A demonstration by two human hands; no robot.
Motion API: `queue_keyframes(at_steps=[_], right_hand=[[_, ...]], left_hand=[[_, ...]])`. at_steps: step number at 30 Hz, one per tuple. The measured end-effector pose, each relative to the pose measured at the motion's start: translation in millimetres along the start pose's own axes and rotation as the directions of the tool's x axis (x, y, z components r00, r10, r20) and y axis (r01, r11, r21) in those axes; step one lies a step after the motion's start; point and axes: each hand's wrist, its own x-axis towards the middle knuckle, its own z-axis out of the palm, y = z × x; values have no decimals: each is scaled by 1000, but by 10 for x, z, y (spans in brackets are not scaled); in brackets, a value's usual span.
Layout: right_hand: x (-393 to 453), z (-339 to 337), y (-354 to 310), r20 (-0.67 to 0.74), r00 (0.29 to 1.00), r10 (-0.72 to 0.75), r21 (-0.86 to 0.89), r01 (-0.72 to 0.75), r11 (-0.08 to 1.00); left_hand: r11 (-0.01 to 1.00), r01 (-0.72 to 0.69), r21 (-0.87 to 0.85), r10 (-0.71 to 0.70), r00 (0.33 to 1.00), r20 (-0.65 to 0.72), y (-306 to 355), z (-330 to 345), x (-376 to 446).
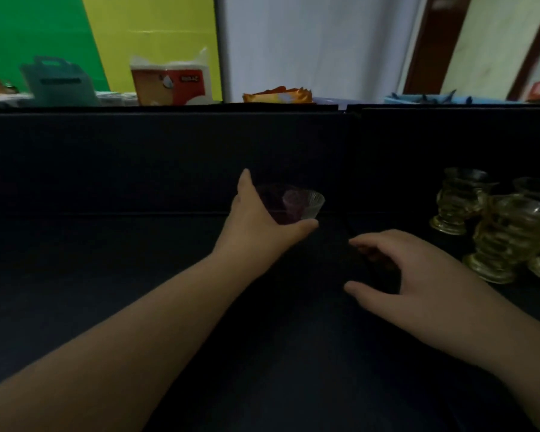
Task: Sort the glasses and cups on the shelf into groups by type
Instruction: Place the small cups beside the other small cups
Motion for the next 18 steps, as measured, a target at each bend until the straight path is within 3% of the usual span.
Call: queue_keyframes(at_steps=[8,12,18], right_hand=[[302,144,-234,-29,992,122,36,-121,992],[742,275,-282,-55,983,177,175,-165,971],[1487,603,-77,-169,894,416,175,-388,905]], left_hand=[[986,-126,-108,121,991,-54,-153,-141,14],[976,-208,-70,203,976,-76,-226,-420,-125],[978,-165,-125,158,985,-64,-363,-596,-269]])
